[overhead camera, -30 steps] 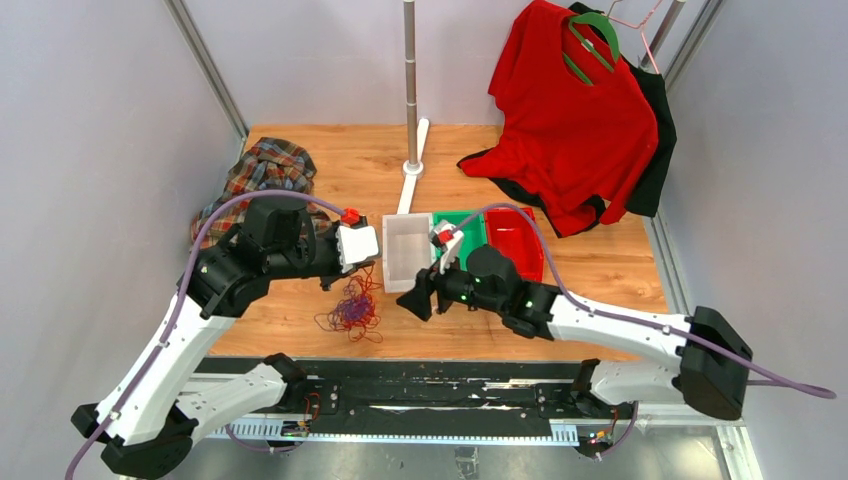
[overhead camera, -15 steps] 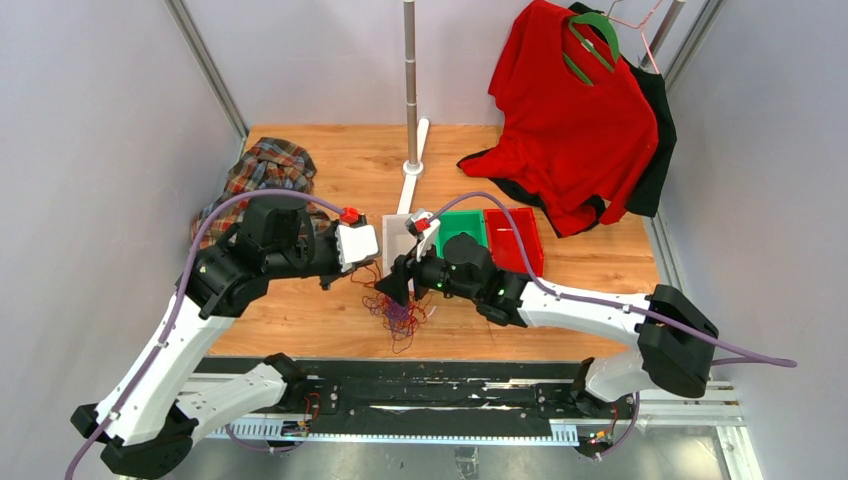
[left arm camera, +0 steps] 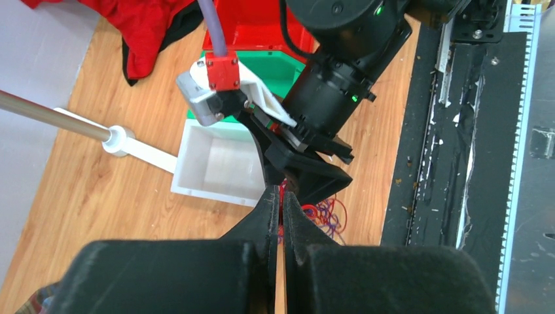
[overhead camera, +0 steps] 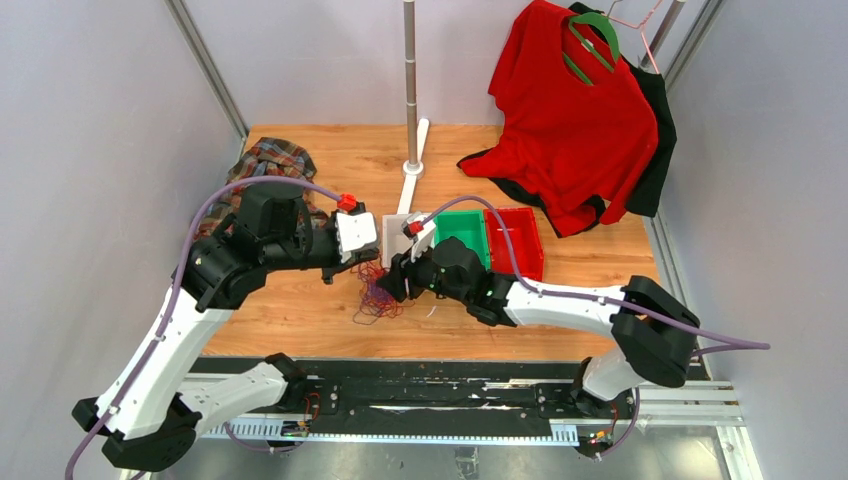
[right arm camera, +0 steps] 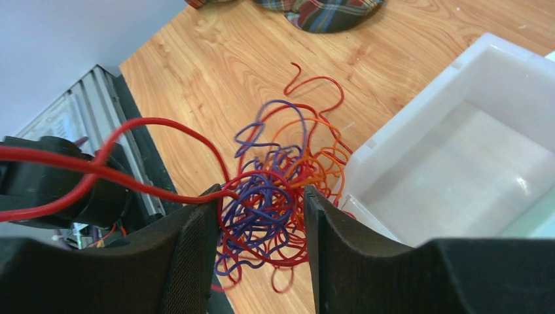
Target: Untangle the cables
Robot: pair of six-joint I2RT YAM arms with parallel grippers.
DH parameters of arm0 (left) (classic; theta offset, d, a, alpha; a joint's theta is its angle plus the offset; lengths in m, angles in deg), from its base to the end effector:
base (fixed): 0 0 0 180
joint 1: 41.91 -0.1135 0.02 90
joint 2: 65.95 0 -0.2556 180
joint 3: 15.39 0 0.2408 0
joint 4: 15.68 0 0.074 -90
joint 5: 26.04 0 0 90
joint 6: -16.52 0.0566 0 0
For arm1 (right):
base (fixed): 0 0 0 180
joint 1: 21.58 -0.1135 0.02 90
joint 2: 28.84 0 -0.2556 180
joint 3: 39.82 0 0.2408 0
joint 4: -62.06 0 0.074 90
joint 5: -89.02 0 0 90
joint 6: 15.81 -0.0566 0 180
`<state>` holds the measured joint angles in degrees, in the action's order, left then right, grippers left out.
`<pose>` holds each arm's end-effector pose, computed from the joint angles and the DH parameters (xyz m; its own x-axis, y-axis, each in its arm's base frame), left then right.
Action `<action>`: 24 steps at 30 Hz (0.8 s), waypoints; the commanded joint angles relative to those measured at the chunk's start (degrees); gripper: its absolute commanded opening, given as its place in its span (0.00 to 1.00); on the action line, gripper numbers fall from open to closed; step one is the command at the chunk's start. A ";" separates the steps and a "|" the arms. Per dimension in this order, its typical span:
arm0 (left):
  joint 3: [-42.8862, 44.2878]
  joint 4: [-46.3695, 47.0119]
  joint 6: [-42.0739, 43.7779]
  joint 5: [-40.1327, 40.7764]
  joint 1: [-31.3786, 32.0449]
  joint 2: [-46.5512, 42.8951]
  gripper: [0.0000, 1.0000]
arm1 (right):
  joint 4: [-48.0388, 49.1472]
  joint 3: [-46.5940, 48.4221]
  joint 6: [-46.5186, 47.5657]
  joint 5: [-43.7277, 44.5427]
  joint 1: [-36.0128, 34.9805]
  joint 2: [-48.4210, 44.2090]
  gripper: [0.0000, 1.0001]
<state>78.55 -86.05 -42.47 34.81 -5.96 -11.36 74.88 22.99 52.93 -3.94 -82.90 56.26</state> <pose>0.1165 -0.1185 0.4109 0.0807 0.4973 -0.8638 0.9440 0.2400 0.2264 0.1653 0.3082 0.2554 -0.4001 0.0231 -0.9162 -0.8107 0.4574 0.3656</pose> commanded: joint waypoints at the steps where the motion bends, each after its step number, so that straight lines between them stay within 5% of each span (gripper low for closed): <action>1: 2.43 -0.83 -0.80 -2.30 0.36 -0.07 0.00 | 2.67 1.82 -0.02 3.91 -0.54 1.52 0.48; 10: 5.94 -2.18 0.13 -1.67 0.36 -0.12 0.00 | 2.78 -2.10 -0.94 6.31 -0.56 2.61 0.35; 24: 32.05 -2.07 4.29 11.69 0.36 6.16 0.00 | 3.38 -6.41 -5.48 4.46 -1.48 8.57 0.29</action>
<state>105.76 -89.78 -41.62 41.65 -5.76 -6.64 78.57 17.13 49.20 0.49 -83.21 64.30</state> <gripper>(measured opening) 0.020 0.295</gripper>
